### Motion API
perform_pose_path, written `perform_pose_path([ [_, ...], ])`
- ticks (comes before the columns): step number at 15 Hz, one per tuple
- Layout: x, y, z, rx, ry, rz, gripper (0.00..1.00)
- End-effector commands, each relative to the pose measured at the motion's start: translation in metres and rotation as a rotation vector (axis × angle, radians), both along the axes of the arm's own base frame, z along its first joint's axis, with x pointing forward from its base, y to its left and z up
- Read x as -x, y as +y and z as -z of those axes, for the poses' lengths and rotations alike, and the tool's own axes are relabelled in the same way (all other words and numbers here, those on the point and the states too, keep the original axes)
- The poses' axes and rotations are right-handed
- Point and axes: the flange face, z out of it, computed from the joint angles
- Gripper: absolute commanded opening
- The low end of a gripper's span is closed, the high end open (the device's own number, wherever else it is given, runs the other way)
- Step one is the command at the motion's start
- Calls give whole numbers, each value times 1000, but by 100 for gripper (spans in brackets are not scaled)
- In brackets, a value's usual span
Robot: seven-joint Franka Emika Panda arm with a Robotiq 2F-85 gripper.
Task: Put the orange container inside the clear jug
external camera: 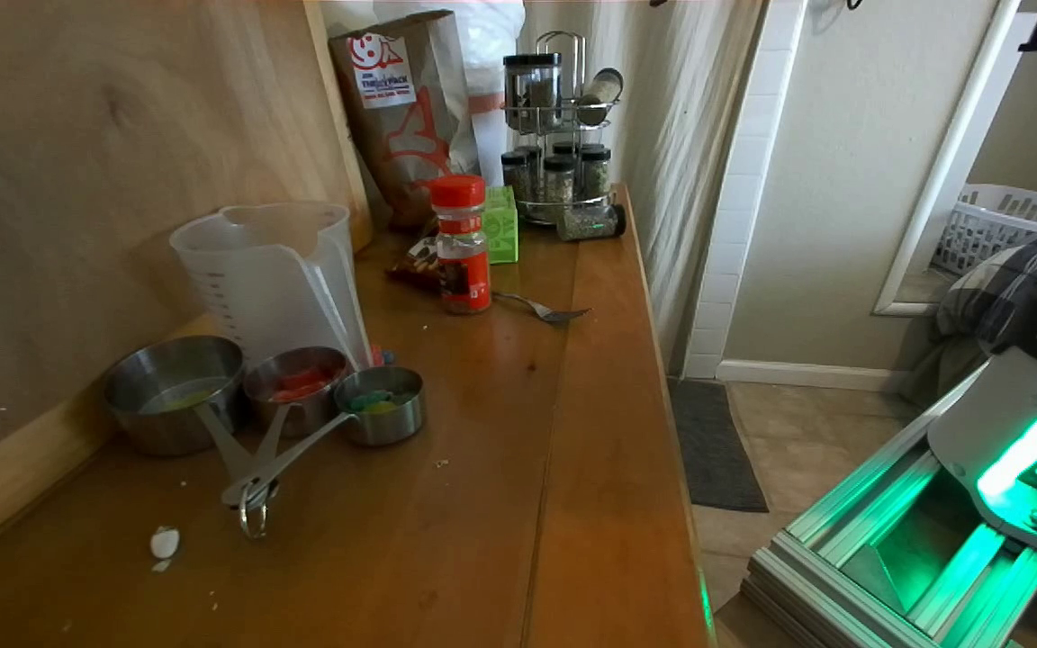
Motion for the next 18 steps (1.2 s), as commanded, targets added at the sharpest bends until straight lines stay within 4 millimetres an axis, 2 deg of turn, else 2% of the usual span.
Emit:
perform_pose_path([
  [1, 6, 11, 0, -23, -13, -72, 100],
  [4, 20, 38, 5, -24, -35, -214, 100],
  [8, 40, 86, 18, 22, -84, -450, 100],
  [10, 45, 106, 23, 53, -104, -555, 100],
  [11, 47, 112, 24, 50, -115, -608, 100],
  [12, 41, 107, 23, 32, -75, -520, 100],
  [14, 45, 117, 25, 34, -86, -574, 100],
  [18, 45, 116, 25, 33, -91, -591, 100],
])
